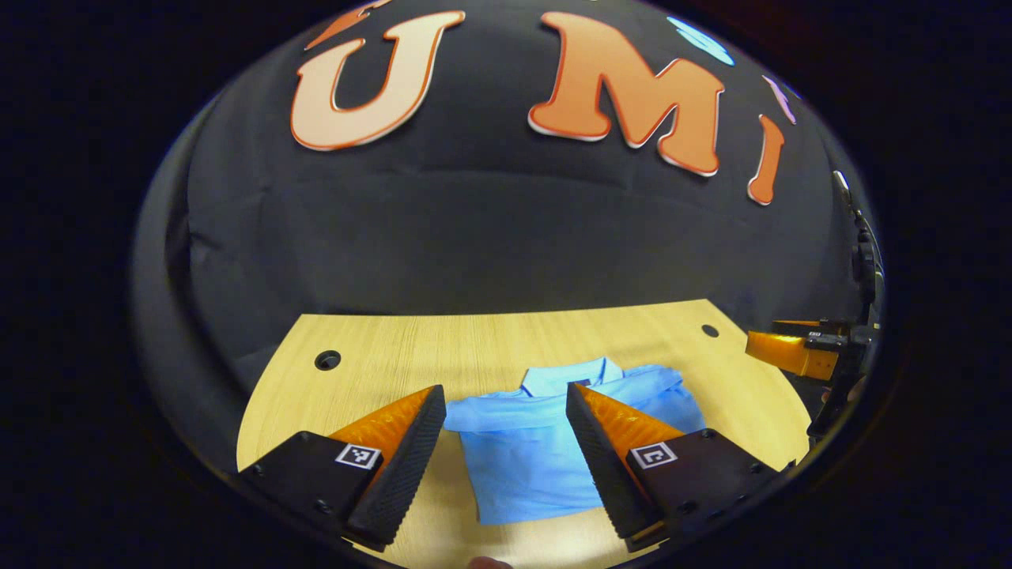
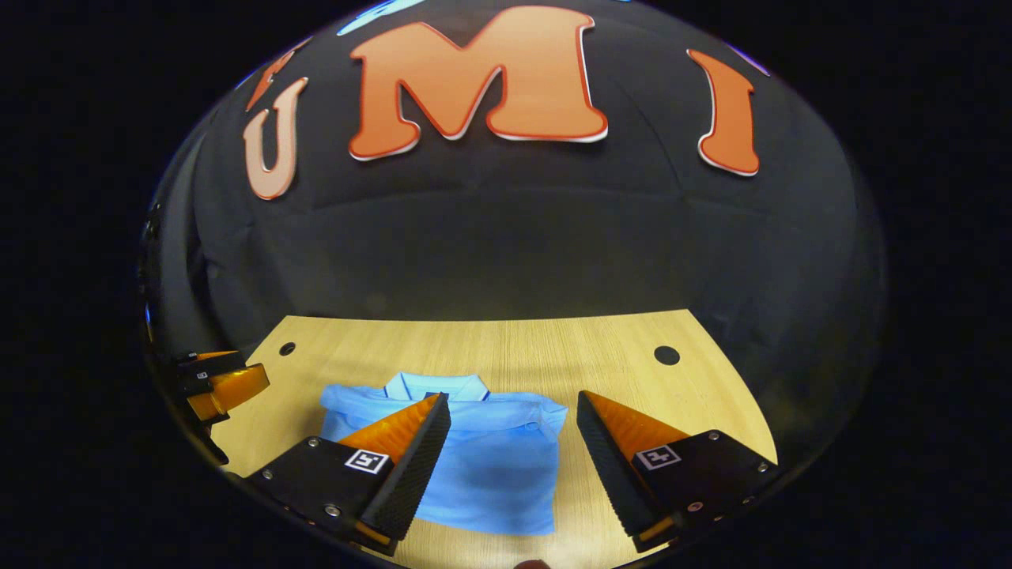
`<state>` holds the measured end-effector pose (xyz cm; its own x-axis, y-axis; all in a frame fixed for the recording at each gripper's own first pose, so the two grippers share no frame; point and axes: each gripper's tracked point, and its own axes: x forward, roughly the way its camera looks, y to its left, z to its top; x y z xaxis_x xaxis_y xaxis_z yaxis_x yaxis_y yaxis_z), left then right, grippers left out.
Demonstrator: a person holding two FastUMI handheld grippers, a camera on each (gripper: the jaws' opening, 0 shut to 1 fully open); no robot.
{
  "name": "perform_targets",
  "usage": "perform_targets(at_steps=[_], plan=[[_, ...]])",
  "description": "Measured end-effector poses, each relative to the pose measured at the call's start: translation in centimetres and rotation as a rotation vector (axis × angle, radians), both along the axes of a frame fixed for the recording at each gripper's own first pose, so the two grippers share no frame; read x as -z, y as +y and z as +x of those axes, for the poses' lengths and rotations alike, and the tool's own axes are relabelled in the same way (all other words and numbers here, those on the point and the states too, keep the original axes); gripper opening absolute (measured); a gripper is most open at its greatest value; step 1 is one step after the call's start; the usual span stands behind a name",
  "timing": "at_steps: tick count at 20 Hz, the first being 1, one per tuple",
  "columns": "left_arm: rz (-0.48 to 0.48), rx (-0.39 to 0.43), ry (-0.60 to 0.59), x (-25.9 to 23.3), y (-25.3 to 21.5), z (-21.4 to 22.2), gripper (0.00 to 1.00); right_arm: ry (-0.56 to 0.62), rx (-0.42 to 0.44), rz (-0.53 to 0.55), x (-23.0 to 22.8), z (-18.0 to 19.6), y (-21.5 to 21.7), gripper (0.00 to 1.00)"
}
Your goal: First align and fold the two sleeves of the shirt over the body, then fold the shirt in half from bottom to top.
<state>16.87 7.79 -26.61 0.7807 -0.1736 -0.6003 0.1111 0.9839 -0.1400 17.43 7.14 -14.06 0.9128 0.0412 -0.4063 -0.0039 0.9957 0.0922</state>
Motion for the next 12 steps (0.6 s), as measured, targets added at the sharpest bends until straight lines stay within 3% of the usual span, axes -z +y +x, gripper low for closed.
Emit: perform_targets(at_steps=[3, 12], plan=[[0.006, 0.022, -0.095, -3.7, -1.0, -3.7, 0.99, -0.06, -0.032, 0.014, -2.3, -3.8, 0.6, 0.97], [0.044, -0.021, -0.267, -13.3, -2.5, -13.7, 0.99, -0.216, -0.099, -0.003, -7.7, -14.4, -0.3, 0.97]])
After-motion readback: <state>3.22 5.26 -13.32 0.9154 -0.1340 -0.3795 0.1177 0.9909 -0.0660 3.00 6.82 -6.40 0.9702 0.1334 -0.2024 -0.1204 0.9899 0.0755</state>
